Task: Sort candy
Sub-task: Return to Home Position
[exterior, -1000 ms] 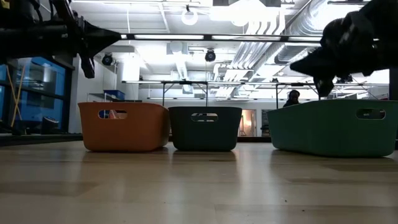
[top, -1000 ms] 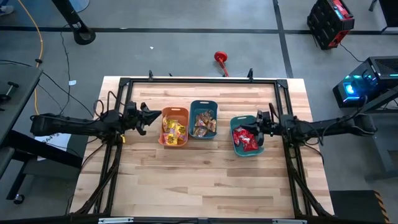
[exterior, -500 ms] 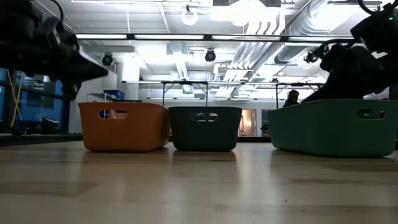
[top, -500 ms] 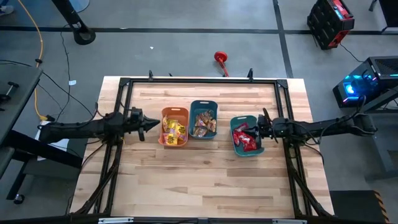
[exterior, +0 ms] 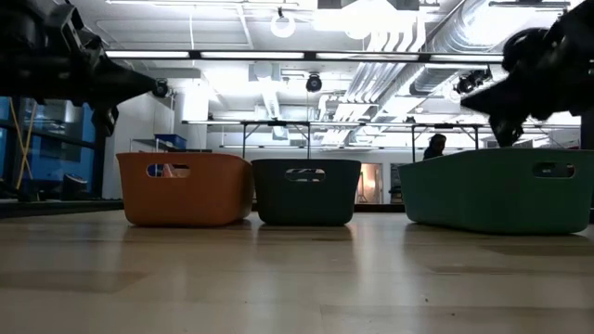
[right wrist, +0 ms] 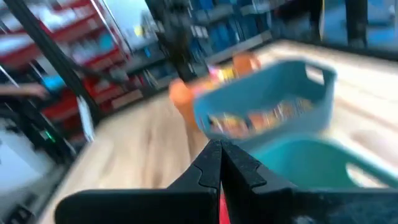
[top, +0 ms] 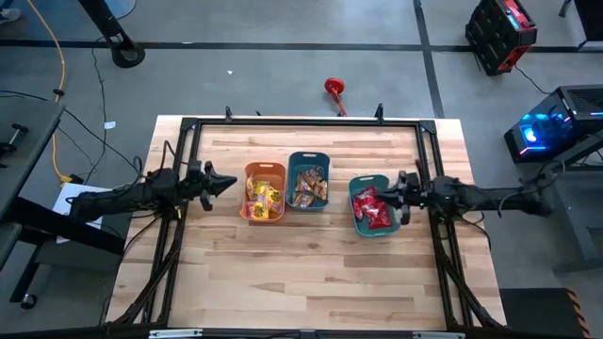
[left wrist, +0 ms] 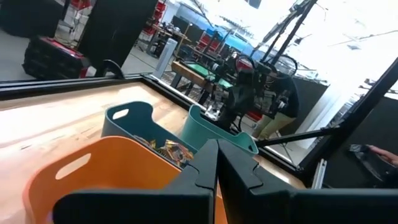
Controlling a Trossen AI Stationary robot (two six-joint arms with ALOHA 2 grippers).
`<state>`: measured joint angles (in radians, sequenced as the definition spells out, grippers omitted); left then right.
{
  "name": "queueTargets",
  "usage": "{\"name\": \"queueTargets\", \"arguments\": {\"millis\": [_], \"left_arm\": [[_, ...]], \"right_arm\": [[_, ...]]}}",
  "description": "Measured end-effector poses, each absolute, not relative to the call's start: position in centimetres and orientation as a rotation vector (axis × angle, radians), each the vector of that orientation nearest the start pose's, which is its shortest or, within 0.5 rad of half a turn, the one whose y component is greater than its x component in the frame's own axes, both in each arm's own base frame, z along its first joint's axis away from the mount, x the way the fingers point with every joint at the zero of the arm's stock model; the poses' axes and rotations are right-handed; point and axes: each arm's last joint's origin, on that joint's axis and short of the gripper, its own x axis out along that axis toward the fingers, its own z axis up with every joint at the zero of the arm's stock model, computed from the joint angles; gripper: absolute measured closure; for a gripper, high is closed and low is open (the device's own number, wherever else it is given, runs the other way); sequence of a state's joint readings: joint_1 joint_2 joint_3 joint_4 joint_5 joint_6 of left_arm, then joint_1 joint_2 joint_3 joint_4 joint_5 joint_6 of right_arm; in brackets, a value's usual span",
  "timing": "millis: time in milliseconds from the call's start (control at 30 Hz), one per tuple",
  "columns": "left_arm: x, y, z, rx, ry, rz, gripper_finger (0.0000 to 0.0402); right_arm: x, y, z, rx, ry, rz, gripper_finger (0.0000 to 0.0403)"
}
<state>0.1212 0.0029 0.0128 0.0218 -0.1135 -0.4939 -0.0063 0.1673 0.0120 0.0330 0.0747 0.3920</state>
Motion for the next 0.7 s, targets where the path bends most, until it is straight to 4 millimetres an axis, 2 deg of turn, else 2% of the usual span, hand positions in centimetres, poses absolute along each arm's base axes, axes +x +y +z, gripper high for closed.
{"name": "queueTargets", "arguments": {"millis": [133, 267, 700], "left_arm": [[9.6, 1.3, 17.0, -0.492, -0.083, 0.198, 0.0401], [9.6, 1.0, 17.0, -0.493, -0.077, 0.173, 0.0401], [9.7, 0.8, 16.9, -0.494, -0.067, 0.148, 0.0401]], "right_arm": [[9.8, -0.3, 16.9, 0.392, -0.042, -0.075, 0.0402], [9.7, -0.3, 17.5, 0.394, -0.112, -0.062, 0.0402], [9.8, -0.3, 16.9, 0.393, -0.050, -0.075, 0.0402]]}}
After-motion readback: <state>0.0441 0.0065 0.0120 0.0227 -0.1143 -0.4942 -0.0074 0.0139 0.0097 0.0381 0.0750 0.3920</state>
